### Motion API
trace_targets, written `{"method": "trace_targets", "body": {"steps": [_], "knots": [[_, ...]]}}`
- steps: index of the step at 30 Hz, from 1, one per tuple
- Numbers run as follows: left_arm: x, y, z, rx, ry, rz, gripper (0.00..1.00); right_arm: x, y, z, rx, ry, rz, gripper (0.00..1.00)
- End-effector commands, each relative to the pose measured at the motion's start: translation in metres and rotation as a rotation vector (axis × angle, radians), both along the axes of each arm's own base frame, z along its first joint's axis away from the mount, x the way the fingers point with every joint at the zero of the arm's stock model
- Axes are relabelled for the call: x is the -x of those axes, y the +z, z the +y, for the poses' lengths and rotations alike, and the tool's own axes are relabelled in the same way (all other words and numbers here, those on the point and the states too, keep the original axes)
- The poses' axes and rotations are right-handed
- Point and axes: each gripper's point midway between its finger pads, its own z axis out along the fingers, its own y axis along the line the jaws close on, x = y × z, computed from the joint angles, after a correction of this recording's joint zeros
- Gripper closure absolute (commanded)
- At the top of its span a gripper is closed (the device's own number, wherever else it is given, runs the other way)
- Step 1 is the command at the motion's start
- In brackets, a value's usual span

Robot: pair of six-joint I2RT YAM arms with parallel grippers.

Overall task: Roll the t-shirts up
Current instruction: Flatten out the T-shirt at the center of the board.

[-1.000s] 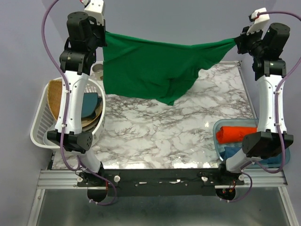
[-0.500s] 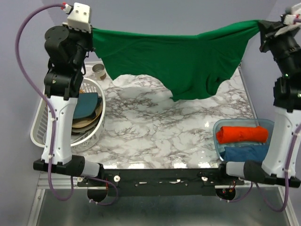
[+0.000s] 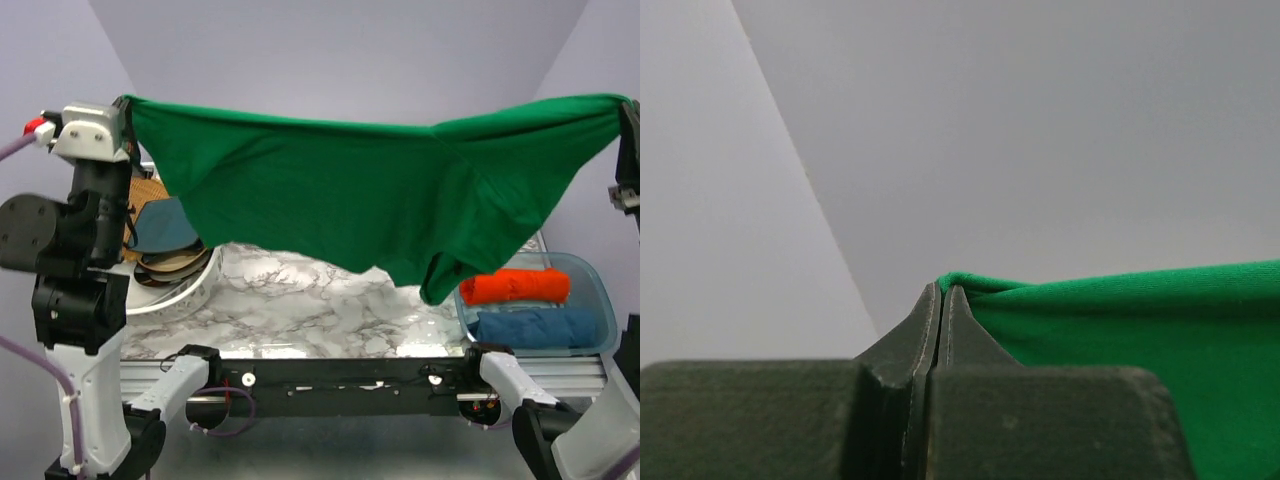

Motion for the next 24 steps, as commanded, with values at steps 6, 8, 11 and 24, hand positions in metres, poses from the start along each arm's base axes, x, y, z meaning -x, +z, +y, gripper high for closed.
{"method": "trace_targets", "body": {"steps": [6,8,11,24], "knots": [[0.056,0.019,0.0,-0.052,-0.031,-0.126,1.0,0.09,0.02,-0.01,-0.007,-0.12,-0.175,0.99],[0.043,0.009,-0.002,-0.058,-0.031,-0.093,1.0,0.074,0.015,-0.012,-0.009,-0.121,-0.155,1.0],[0.012,-0.02,-0.017,-0.108,-0.087,-0.003,1.0,0.03,-0.002,-0.012,-0.015,-0.09,-0.082,1.0],[-0.184,-0.289,-0.095,-0.226,-0.365,0.677,1.0,-0.24,-0.301,-0.001,-0.083,0.181,0.715,1.0]]}}
